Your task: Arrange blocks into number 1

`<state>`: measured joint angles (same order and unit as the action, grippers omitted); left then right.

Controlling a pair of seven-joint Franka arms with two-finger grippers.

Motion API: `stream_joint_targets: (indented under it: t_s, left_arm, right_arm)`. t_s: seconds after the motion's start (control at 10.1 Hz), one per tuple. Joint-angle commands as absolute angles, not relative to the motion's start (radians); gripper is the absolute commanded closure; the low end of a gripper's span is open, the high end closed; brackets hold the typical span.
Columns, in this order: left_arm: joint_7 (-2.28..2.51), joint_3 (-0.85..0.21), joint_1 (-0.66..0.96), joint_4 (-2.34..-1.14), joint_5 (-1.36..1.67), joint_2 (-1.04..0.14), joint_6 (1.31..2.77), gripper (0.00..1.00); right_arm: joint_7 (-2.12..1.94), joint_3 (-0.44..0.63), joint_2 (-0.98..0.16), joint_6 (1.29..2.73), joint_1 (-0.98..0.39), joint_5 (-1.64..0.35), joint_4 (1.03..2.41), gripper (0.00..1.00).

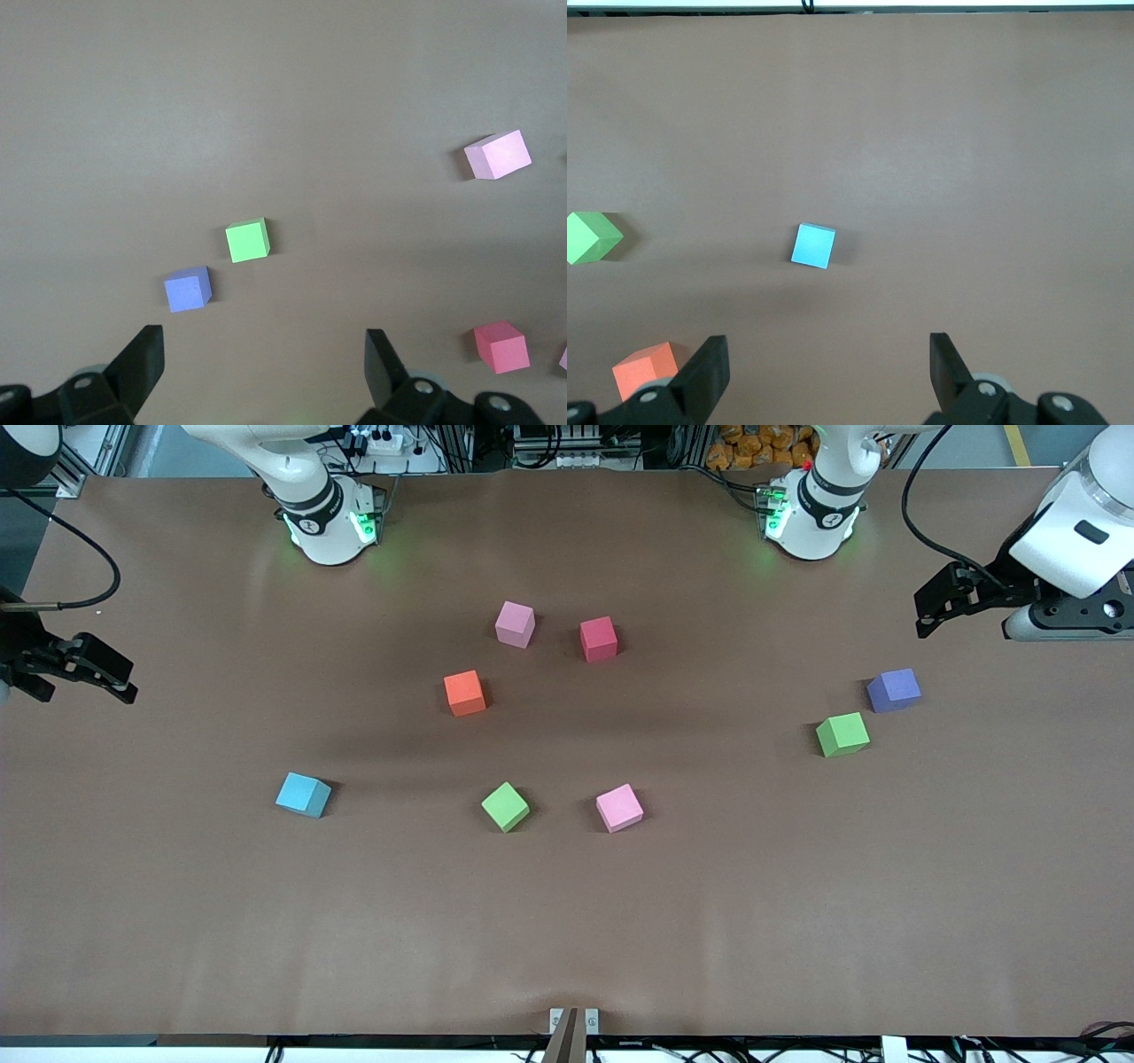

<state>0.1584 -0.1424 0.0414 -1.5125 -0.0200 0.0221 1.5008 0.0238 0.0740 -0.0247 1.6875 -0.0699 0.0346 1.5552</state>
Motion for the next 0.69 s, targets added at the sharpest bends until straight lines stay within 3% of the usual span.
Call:
stream_joint_targets:
  t_s: [0.0,0.59]
  left_arm:
    - [0.141,-0.144,0.037,-1.506,-0.032,0.026,1.485,0.00]
    - [0.175,-0.150,0.057,-1.505,-0.032,-0.084,1.549,0.00]
  right_arm:
    - [0.009,0.063,-0.032,1.669,-0.057,0.046,1.532,0.00]
    - [0.014,0.063,-0.032,1.657,-0.057,0.040,1.532,0.00]
